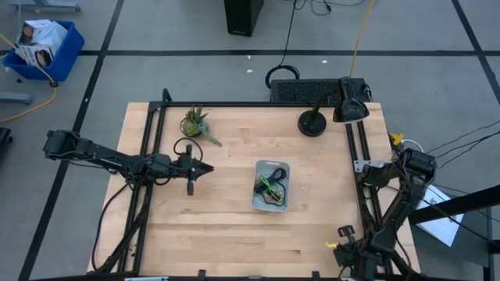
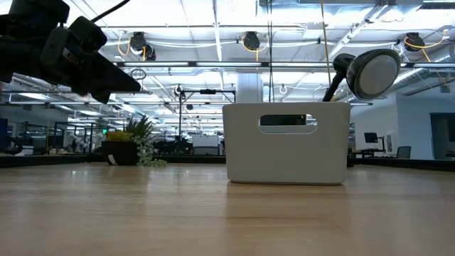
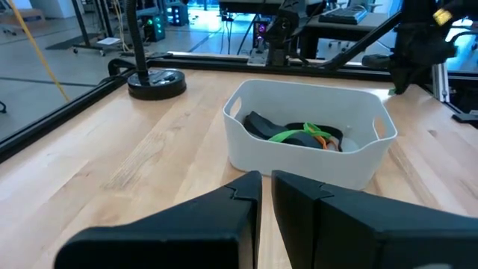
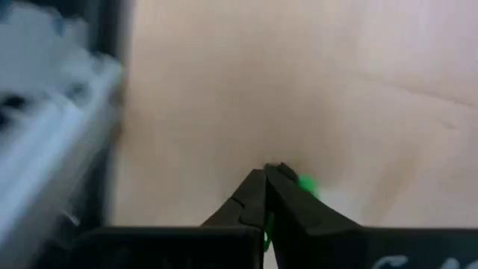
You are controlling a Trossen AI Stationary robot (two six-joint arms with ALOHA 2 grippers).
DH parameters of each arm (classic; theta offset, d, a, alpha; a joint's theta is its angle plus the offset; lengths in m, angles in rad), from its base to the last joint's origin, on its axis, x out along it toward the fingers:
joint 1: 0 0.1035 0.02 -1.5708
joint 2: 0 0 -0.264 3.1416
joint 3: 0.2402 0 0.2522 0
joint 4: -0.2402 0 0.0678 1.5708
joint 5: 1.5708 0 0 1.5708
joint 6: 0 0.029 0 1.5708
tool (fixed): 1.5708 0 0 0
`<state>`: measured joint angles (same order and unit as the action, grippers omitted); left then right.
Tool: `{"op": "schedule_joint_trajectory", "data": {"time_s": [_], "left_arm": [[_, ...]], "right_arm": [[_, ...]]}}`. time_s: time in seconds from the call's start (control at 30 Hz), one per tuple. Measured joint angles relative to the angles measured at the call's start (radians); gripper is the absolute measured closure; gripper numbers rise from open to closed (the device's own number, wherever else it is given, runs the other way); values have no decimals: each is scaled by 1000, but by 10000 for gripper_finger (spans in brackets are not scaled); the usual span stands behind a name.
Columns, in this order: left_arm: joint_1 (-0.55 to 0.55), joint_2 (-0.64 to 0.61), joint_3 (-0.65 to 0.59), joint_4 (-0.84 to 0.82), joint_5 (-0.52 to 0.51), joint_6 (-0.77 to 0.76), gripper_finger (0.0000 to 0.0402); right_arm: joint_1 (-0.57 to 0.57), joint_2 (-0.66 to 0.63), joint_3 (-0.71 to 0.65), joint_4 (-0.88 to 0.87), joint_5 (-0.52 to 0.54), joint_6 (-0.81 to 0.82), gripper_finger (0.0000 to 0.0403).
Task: Pick and place rubber bands into bin
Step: Put the green rubber band into the white bin
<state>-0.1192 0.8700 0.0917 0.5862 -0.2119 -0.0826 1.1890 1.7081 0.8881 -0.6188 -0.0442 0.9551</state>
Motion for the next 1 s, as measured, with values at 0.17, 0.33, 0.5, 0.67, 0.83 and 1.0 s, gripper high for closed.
{"op": "schedule_joint_trajectory", "data": {"time_s": [0.17, 0.33, 0.5, 0.67, 0.83, 1.0], "left_arm": [[0, 0, 0, 8, 0, -2, 360], [0, 0, 0, 14, -1, -2, 360], [0, 0, 0, 10, -1, -2, 360], [0, 0, 0, 10, 0, 18, 360], [0, 0, 0, 19, 0, 18, 360], [0, 0, 0, 22, 0, 18, 360]], "right_arm": [[-117, -79, 132, -323, 72, -158, 402], [-197, -90, 288, -498, 163, -313, 402], [-277, -97, 384, -517, 289, -445, 403], [-381, -97, 415, -483, 509, -628, 403], [-540, -95, 412, -315, 678, -892, 403], [-740, -95, 350, -60, 572, -1111, 403]]}}
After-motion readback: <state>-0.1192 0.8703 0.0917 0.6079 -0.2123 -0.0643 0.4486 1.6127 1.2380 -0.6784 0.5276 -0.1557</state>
